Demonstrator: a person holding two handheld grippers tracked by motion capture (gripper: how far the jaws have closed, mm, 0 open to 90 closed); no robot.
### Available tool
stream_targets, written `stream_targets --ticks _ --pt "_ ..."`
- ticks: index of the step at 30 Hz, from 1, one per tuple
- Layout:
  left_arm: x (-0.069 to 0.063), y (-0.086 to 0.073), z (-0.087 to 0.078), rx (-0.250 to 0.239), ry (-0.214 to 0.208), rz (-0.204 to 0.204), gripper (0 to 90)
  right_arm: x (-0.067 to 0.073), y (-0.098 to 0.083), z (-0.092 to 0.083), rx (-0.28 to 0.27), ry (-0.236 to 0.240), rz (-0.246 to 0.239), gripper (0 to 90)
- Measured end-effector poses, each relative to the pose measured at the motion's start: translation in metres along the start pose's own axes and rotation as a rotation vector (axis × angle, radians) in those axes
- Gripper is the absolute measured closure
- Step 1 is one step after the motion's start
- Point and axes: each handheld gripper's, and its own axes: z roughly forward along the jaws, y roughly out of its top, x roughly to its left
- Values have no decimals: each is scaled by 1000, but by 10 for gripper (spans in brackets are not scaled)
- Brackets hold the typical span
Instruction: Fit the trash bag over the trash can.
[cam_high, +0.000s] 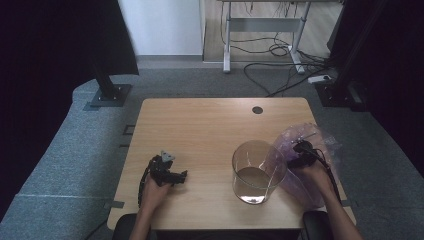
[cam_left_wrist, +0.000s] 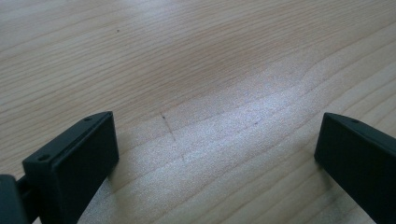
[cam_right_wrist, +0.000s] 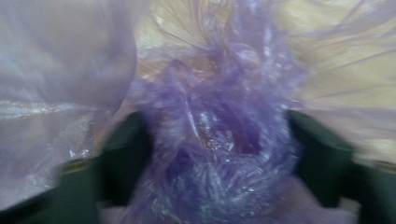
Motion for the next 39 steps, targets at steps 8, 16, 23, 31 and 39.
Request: stream_targets --ticks 8,16,23,31,39 --pt "0 0 0 -1 1 -1 0 -6 -7 -9 18 38 -58 806" --pt "0 0 0 -1 1 -1 0 -6 -10 -21 16 66 -80 816" --pt "0 0 0 -1 1 -2 0 -3 -4 -50 -35 80 -104 815" --pt "0 0 0 -2 2 -2 0 -4 0 -77 -70 89 -109 814" --pt "0 0 0 -2 2 -3 0 -4 3 -101 -101 95 -132 812"
